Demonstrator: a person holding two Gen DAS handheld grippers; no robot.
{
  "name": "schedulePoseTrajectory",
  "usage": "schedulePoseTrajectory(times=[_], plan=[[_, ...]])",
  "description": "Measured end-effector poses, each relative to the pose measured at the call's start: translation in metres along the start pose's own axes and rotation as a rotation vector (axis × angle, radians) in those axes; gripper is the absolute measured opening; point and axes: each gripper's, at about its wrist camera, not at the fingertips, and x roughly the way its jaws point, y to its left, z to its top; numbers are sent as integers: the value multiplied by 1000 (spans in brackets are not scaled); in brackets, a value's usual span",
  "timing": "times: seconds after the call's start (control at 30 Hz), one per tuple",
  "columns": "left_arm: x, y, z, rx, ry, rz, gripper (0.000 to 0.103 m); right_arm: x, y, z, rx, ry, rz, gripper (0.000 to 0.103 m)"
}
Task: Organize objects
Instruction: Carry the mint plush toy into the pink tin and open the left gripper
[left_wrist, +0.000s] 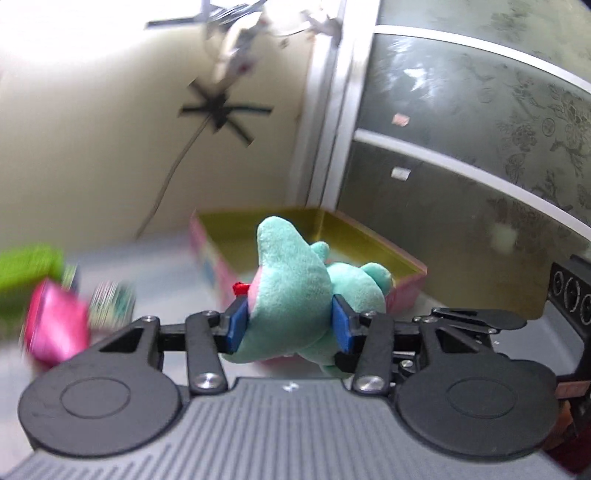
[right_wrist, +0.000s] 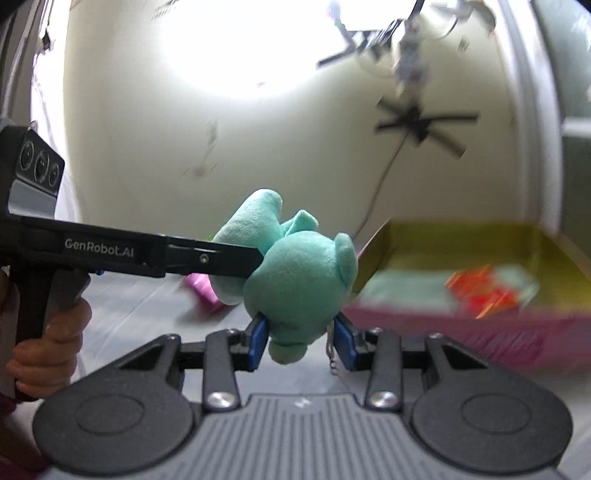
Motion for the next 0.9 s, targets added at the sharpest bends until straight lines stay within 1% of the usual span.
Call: schedulePoseTrajectory(times=[0.1, 0.17, 0.27, 0.37, 0.43, 0.5, 0.53, 0.57, 0.6, 0.63, 0.7, 0.8, 0.83, 0.9], plan=[[38, -13, 28, 53, -13, -2, 49, 5, -30, 21, -27, -43, -67, 38], [60, -20, 38, 74, -14, 11, 49, 21, -55, 34, -5, -32, -89, 38], [102, -25, 48, 99, -6, 49, 49, 55, -93, 54, 22, 22, -124, 38], [139, -25, 55, 114, 9, 100, 50, 90, -113, 66, 27, 98, -150, 38], [162, -20, 60, 105, 16, 140, 51, 117, -129, 75, 48, 151, -158, 39], [181, -16, 61, 104, 27, 207, 56, 143, -144, 83, 93, 210, -170, 45], [187, -14, 61, 102, 36, 242, 59, 148, -148, 81, 112, 225, -177, 48], [191, -11, 62, 100, 48, 271, 59, 155, -151, 81, 113, 234, -202, 52], [192, -9, 62, 99, 62, 291, 59, 155, -152, 79, 106, 232, -217, 52], [192, -7, 63, 93, 76, 300, 59, 155, -153, 78, 105, 230, -217, 52], [182, -2, 61, 83, 73, 290, 59, 150, -153, 74, 123, 209, -199, 52], [167, -3, 53, 101, 76, 313, 59, 139, -146, 65, 116, 182, -206, 52], [160, -3, 51, 101, 82, 313, 59, 142, -144, 67, 118, 178, -205, 52], [149, -6, 44, 115, 91, 320, 59, 134, -137, 66, 136, 159, -190, 52]])
